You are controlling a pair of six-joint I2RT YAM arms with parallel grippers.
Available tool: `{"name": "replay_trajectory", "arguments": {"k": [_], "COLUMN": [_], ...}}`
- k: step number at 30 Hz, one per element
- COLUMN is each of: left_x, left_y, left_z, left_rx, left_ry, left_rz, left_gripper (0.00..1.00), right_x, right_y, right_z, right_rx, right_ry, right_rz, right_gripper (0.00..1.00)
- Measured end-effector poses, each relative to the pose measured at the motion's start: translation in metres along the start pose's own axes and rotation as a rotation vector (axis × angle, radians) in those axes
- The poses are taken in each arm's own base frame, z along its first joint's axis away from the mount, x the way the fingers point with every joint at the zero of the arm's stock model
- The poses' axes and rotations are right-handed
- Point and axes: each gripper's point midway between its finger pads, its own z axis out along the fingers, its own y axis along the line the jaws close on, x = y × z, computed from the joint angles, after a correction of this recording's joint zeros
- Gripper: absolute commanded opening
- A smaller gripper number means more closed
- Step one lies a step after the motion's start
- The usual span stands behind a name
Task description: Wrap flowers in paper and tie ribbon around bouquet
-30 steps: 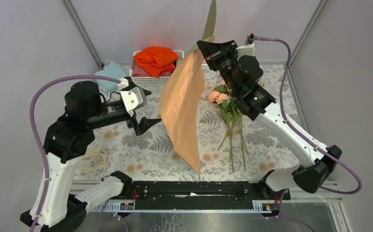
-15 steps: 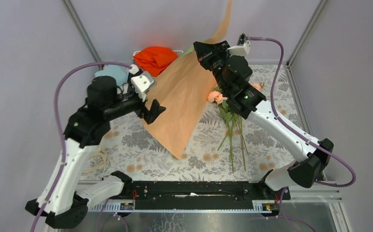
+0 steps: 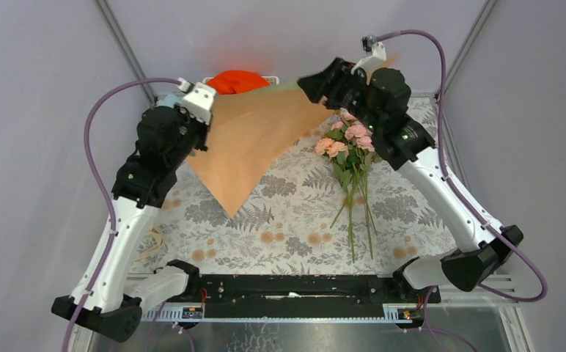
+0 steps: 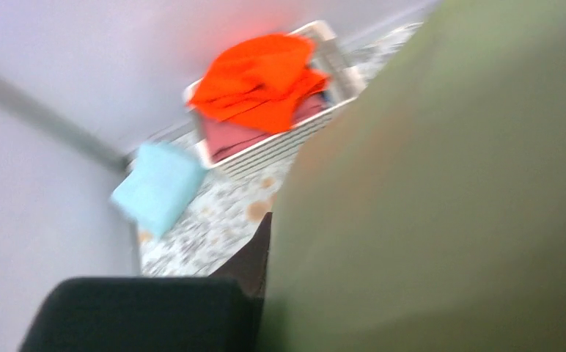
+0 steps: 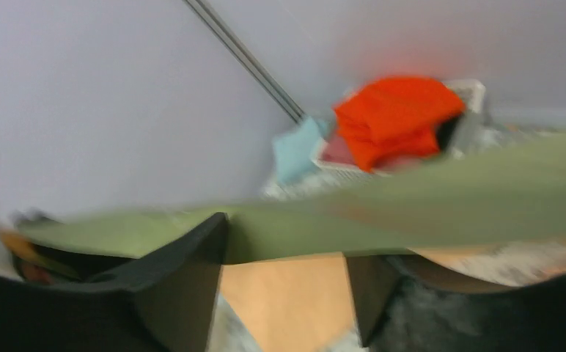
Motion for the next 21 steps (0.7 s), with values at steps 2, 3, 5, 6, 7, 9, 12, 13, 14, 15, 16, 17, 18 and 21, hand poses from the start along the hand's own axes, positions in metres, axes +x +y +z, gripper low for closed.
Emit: {"name": "replay_trajectory", "arguments": {"k": [2, 3, 5, 6, 7, 9, 12, 13, 14, 15, 16, 17, 18, 21], "left_x": [0.013, 0.019, 0.030, 0.033, 0.033, 0.028, 0.005, -0.004, -0.014, -0.023, -0.029, -0.036, -0.040, -0.054], "left_y": [0.039, 0.061, 0.100, 0.118, 0.130, 0.142, 0.141, 0.141, 0.141, 0.141, 0.141, 0.141, 0.141, 0.140], "left_z": [0.004, 0.005, 0.011, 0.013, 0.015, 0.016, 0.010, 0.006, 0.002, -0.003, -0.007, -0.012, -0.016, -0.028], "left_rx": [-0.129, -0.194, -0.291, -0.331, -0.354, -0.371, -0.346, -0.341, -0.339, -0.339, -0.340, -0.341, -0.341, -0.338], "left_ry": [0.045, 0.073, 0.126, 0.149, 0.160, 0.162, 0.120, 0.101, 0.076, 0.054, 0.038, 0.025, 0.017, -0.005], "left_rz": [-0.022, -0.037, -0.068, -0.084, -0.093, -0.101, -0.096, -0.093, -0.089, -0.084, -0.080, -0.074, -0.068, -0.047], "left_gripper": [0.00, 0.00, 0.00, 0.00, 0.00, 0.00, 0.00, 0.00, 0.00, 0.00, 0.00, 0.00, 0.00, 0.00], "right_x": [0.019, 0.032, 0.075, 0.104, 0.127, 0.179, 0.234, 0.248, 0.259, 0.268, 0.276, 0.281, 0.286, 0.293], "right_y": [-0.037, -0.056, -0.088, -0.102, -0.113, -0.143, -0.193, -0.209, -0.225, -0.239, -0.258, -0.272, -0.288, -0.335], "right_z": [-0.012, -0.020, -0.040, -0.052, -0.062, -0.080, -0.099, -0.101, -0.102, -0.101, -0.098, -0.096, -0.093, -0.077], "right_rx": [0.029, 0.052, 0.078, 0.072, 0.074, 0.097, 0.209, 0.249, 0.288, 0.325, 0.372, 0.405, 0.446, 0.544], "right_ry": [0.112, 0.168, 0.313, 0.398, 0.466, 0.600, 0.741, 0.773, 0.798, 0.814, 0.827, 0.834, 0.847, 0.858], "right_rz": [-0.082, -0.108, -0.153, -0.164, -0.166, -0.161, -0.150, -0.149, -0.147, -0.144, -0.139, -0.134, -0.118, -0.058], "right_gripper": [0.75, 0.74, 0.68, 0.62, 0.55, 0.40, 0.23, 0.18, 0.09, 0.05, 0.01, 0.00, 0.00, 0.00]}}
